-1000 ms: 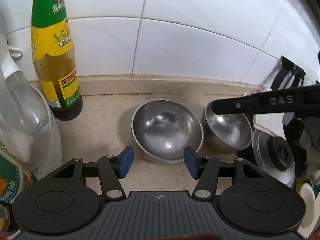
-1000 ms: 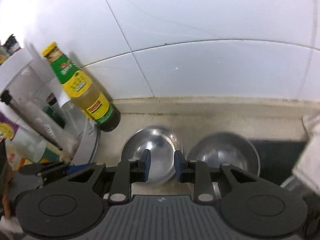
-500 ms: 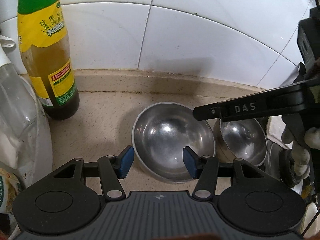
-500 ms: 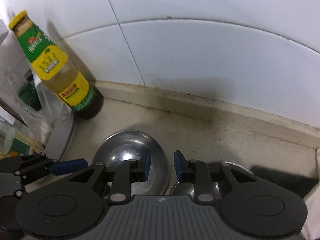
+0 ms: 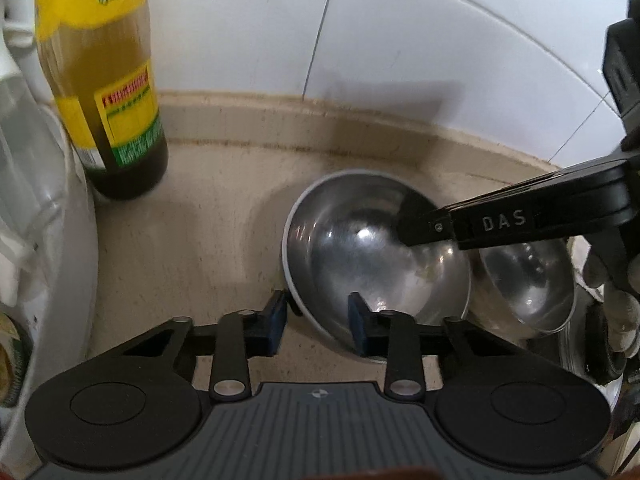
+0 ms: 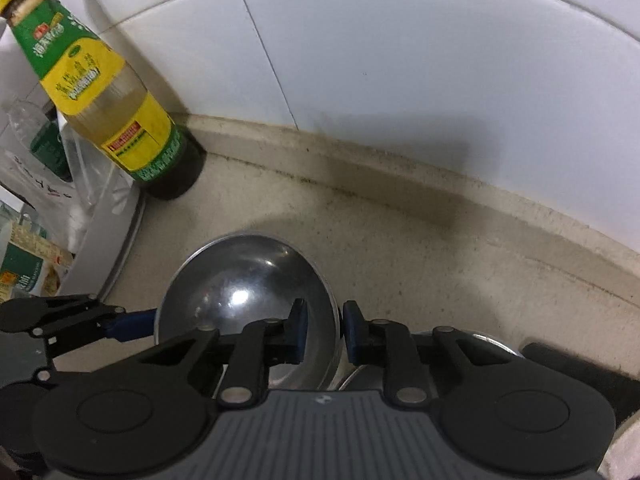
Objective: Organize plates and bowls
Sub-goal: 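Carry the steel bowl with both grippers over another steel bowl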
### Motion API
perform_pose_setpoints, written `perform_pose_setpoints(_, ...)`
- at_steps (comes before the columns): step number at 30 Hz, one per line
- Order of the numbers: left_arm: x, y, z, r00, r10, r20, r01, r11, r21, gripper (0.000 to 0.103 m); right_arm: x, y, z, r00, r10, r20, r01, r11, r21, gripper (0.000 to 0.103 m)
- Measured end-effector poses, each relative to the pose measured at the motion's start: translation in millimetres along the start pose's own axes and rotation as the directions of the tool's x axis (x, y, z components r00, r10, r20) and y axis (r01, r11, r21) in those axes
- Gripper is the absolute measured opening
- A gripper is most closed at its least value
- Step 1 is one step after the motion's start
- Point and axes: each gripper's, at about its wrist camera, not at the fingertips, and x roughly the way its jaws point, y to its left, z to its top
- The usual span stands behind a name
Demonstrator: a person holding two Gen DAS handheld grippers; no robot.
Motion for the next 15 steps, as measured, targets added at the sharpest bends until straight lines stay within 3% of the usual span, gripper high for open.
perform_pose_setpoints(6, -4, 5, -2, 1.0, 0.011, 0.005, -0.011, 1.0, -0.014, 0.026, -3, 3, -2, 1.0, -0.015, 0.003, 0.015, 1.0, -0.018, 0.011)
perform_pose_setpoints(15, -35, 9, -3, 0.999, -0.008, 0.05, 0.009, 1.0, -0.013, 0.026, -21, 4, -7, 0.999, 0.024, 0.042, -0.025, 1.0, 0.005, 0.011)
